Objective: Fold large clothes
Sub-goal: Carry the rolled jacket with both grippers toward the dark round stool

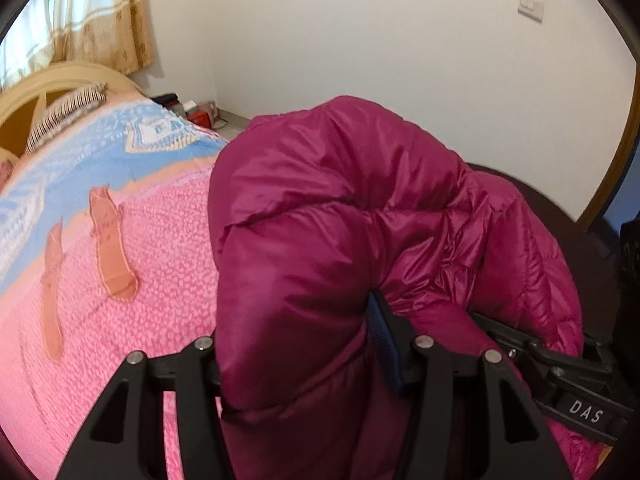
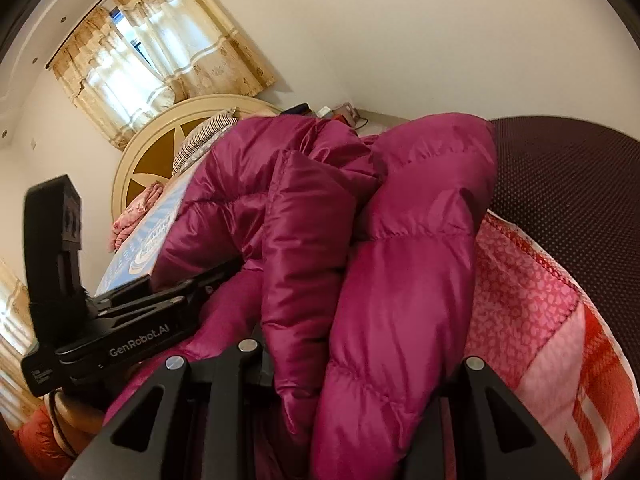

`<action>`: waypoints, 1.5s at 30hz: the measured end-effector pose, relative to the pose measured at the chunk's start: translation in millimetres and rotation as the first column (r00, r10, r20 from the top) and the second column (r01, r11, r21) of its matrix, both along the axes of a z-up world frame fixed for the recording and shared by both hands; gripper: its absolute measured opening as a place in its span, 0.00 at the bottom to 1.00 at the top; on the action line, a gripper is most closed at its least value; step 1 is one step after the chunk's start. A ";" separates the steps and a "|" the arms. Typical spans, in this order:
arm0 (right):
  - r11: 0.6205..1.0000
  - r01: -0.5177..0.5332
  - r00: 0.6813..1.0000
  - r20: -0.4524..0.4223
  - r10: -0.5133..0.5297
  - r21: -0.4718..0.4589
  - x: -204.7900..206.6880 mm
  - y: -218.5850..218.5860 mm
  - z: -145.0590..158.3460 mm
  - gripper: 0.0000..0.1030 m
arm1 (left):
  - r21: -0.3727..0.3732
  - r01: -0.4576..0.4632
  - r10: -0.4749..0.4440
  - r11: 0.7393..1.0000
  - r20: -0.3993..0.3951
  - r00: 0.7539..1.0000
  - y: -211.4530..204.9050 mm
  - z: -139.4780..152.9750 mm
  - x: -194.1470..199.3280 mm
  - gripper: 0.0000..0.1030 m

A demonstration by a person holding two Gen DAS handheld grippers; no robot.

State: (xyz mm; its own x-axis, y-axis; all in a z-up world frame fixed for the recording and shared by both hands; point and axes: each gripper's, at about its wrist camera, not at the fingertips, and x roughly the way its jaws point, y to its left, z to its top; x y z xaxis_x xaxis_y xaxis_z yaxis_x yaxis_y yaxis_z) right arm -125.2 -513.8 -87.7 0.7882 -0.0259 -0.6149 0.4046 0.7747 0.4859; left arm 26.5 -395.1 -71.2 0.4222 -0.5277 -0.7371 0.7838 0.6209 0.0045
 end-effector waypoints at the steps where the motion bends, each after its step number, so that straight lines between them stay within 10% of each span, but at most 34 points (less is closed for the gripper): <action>1: 1.000 -0.002 1.000 -0.014 0.002 0.015 0.7 -4.6 -6.6 0.29 | 0.015 0.000 0.000 1.000 0.015 1.000 -3.8 -2.2 -1.6 0.57; 12: 0.988 0.030 1.000 -0.013 -0.028 0.149 0.6 -17.9 -22.5 0.38 | 0.019 0.011 -0.010 1.000 -0.072 0.997 -3.6 -18.0 17.8 0.84; 19: 0.970 0.207 0.978 0.022 -0.206 -0.128 -57.4 13.3 50.3 0.41 | 0.057 0.013 -0.015 0.998 0.038 0.999 -7.5 -14.4 -0.8 0.85; 24: 0.964 0.152 0.988 0.016 -0.152 -0.220 -47.0 28.0 88.2 0.41 | 0.070 0.005 -0.010 0.998 0.078 0.997 -7.3 -12.0 -10.1 0.84; 31: 0.981 0.180 0.971 -0.145 -0.189 -0.074 -2.5 -3.4 36.5 0.41 | 0.072 -0.013 0.004 0.997 0.111 0.994 -3.0 -9.1 -19.8 0.88; 39: 0.953 0.284 0.956 -0.108 -0.274 0.103 -24.7 -15.3 -9.9 0.40 | 0.090 -0.011 0.001 0.996 0.112 0.994 -7.4 -11.3 -14.3 0.95; 45: 0.942 0.332 0.934 -0.124 -0.336 -0.052 -33.0 20.1 -10.1 0.40 | 0.097 0.004 -0.011 0.995 0.067 0.998 -9.3 -15.0 -4.9 1.00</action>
State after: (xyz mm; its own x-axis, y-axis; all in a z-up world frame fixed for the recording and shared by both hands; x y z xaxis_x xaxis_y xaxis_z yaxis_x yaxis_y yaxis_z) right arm -158.2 -493.7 -97.8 0.6448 -0.2935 -0.7058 0.7001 0.5974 0.3912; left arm 21.6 -404.4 -86.2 0.4685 -0.4589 -0.7550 0.7845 0.6090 0.1167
